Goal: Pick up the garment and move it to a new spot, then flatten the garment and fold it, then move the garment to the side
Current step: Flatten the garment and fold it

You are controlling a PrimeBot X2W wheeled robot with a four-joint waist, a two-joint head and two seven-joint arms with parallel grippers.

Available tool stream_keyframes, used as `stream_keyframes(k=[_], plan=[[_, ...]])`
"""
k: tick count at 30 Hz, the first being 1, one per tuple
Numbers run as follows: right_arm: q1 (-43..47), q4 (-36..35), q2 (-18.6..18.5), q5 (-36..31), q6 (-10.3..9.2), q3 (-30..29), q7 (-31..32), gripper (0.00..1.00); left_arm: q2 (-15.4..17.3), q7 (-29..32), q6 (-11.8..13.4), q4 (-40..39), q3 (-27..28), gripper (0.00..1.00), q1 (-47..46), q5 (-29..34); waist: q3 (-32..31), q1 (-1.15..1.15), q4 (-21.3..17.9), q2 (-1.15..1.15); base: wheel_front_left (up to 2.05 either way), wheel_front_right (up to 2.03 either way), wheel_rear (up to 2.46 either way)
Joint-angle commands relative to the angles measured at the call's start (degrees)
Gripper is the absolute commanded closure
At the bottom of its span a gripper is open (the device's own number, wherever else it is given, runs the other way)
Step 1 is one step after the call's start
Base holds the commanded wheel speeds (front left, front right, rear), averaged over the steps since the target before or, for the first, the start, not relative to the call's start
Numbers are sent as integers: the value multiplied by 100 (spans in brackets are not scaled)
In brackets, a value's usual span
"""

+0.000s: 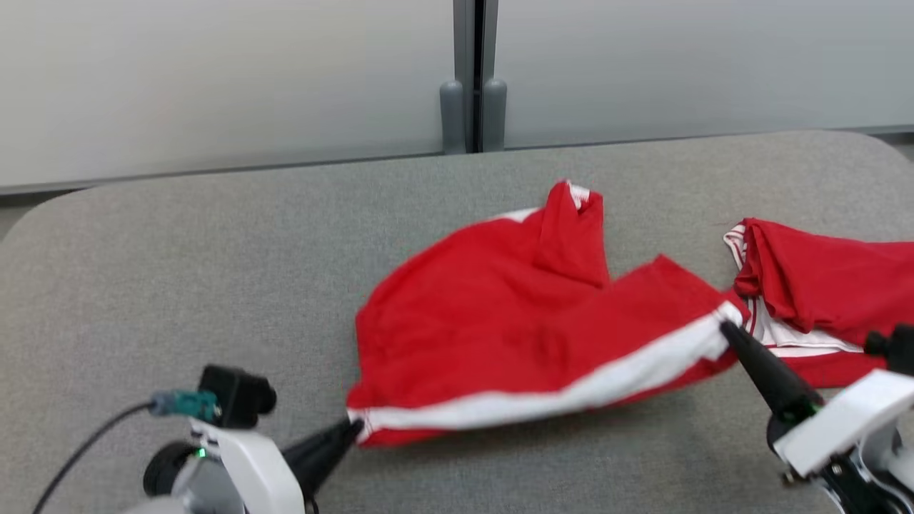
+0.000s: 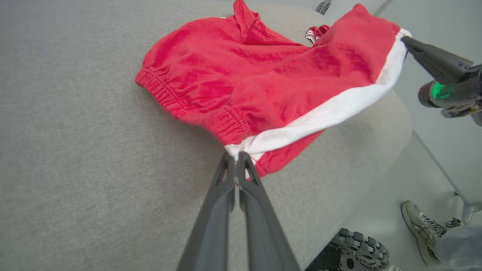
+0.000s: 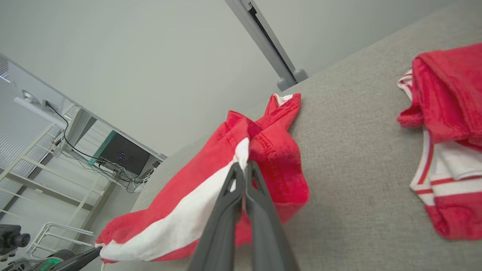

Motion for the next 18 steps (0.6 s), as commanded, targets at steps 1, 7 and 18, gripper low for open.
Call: stream_keyframes(k=[1, 7, 18], plan=[[252, -96, -144, 9, 12, -36, -70, 100, 151, 69, 187, -261, -48, 100, 183, -39, -156, 0, 12, 0, 0, 0, 0], [894, -529, -412, 55, 12, -315, -206, 100, 459, 336, 630, -1157, -161, 100, 464, -208, -183, 0, 88, 0, 0, 0, 0], [666, -646, -171, -361, 12, -788, -243, 100, 348, 440, 666, -1150, 56, 100, 3, -178, 238, 0, 138, 0, 0, 0, 0]])
